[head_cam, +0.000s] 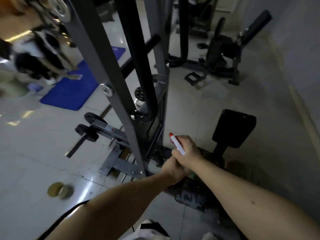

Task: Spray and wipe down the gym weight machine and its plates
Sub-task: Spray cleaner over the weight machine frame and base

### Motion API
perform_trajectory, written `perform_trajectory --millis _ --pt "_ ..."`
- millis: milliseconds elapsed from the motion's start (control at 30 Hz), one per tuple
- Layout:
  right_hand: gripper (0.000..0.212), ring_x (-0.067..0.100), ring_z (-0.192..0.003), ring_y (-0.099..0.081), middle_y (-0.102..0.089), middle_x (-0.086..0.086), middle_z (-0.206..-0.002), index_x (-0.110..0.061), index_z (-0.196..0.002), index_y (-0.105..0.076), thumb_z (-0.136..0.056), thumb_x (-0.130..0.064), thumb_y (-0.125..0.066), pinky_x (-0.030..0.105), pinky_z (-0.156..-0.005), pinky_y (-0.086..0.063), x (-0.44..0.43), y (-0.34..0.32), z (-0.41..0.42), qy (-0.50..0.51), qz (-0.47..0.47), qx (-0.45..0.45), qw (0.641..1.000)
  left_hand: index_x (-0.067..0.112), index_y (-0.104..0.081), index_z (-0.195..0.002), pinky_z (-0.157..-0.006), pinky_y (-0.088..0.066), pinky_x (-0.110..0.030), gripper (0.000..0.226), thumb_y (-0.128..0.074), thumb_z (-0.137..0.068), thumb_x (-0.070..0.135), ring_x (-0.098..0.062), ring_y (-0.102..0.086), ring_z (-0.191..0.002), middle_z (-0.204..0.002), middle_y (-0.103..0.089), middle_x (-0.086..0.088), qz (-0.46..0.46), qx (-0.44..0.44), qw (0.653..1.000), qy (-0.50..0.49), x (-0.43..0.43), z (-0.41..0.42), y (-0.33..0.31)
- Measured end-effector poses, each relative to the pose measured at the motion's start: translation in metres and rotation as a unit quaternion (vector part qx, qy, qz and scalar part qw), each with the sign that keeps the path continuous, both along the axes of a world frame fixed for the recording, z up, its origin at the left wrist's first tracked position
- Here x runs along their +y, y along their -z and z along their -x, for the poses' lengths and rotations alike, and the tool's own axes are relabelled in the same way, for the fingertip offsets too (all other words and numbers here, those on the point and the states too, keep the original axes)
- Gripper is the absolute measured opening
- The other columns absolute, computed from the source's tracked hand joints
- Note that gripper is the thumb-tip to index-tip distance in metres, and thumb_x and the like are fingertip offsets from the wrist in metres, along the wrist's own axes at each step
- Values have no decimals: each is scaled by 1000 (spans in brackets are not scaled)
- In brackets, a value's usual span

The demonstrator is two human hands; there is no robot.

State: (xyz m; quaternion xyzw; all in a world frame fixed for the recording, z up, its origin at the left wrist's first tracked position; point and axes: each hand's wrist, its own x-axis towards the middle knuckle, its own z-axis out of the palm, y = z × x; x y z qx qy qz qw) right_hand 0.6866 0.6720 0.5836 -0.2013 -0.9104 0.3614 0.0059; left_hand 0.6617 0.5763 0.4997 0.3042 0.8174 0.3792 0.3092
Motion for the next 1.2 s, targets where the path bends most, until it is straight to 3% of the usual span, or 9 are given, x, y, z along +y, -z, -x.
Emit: perform_trajectory --millis 67,133,233,433,500,633,800,933,1200 --pt "31 28 -106 -58 -61 11 -111 -10 -117 -69 -86 -11 -68 37 -90 -52 10 -8 7 -40 14 12 999 22 -44 -149 -110 -46 -40 69 -70 -90 47 -17 -51 -134 -143 -56 -1 -30 3 998 -64 5 -2 -10" --pt "32 24 -103 -60 -59 6 -110 -14 -117 -70 -86 -13 -68 32 -87 -52 20 -20 11 -78 22 39 996 30 -46 -144 -108 -49 -38 74 -74 -81 58 -9 -56 -128 -135 -61 8 -53 -4 990 -132 11 -8 -22" --pt "26 16 -95 -60 -56 -4 -104 -17 -111 -70 -85 -13 -67 29 -83 -51 31 -45 4 -137 47 83 986 37 -51 -136 -102 -52 -29 71 -83 -74 49 -1 -61 -119 -124 -65 17 -91 -14 969 -230 20 -28 -53" --pt "18 12 -87 -61 -61 -3 -98 -25 -92 -65 -75 -30 -59 34 -77 -53 48 -87 -12 -193 105 119 968 39 -53 -127 -88 -60 -36 79 -87 -61 66 -4 -68 -101 -113 -69 12 -107 -7 926 -363 35 -71 -95" --pt "5 13 -79 -59 -61 0 -89 -23 -81 -60 -80 -27 -59 32 -70 -48 49 -98 -16 -194 112 127 966 36 -54 -126 -87 -61 -36 77 -87 -61 63 -6 -68 -100 -112 -69 11 -109 -6 919 -378 38 -80 -105" --pt "21 19 -67 -57 -59 4 -70 -14 -71 -54 -83 -31 -52 31 -63 -42 46 -124 -21 -190 142 155 959 35 -51 -131 -89 -60 -34 82 -86 -61 62 -5 -67 -102 -114 -67 12 -127 17 911 -391 39 -87 -131" --pt "13 17 -74 -60 -63 3 -78 -20 -75 -60 -74 -31 -54 30 -62 -43 32 -167 -22 -190 137 209 950 32 -53 -132 -87 -60 -33 87 -84 -59 69 -1 -67 -97 -110 -69 13 -142 84 898 -407 25 -81 -166" --pt "22 18 -60 -49 -49 -5 -59 -21 -61 -46 -81 -27 -56 31 -58 -34 15 -211 -21 -156 139 233 950 31 -52 -132 -85 -59 -32 90 -80 -58 73 -2 -67 -97 -112 -69 13 -162 134 883 -420 11 -74 -205" --pt "10 16 -71 -55 -58 2 -78 -16 -97 -67 -89 -16 -62 30 -66 -43 -6 -286 -14 -128 153 263 944 28 -52 -136 -87 -61 -37 97 -76 -56 79 -7 -67 -99 -111 -67 14 -196 173 883 -390 -5 -59 -278"
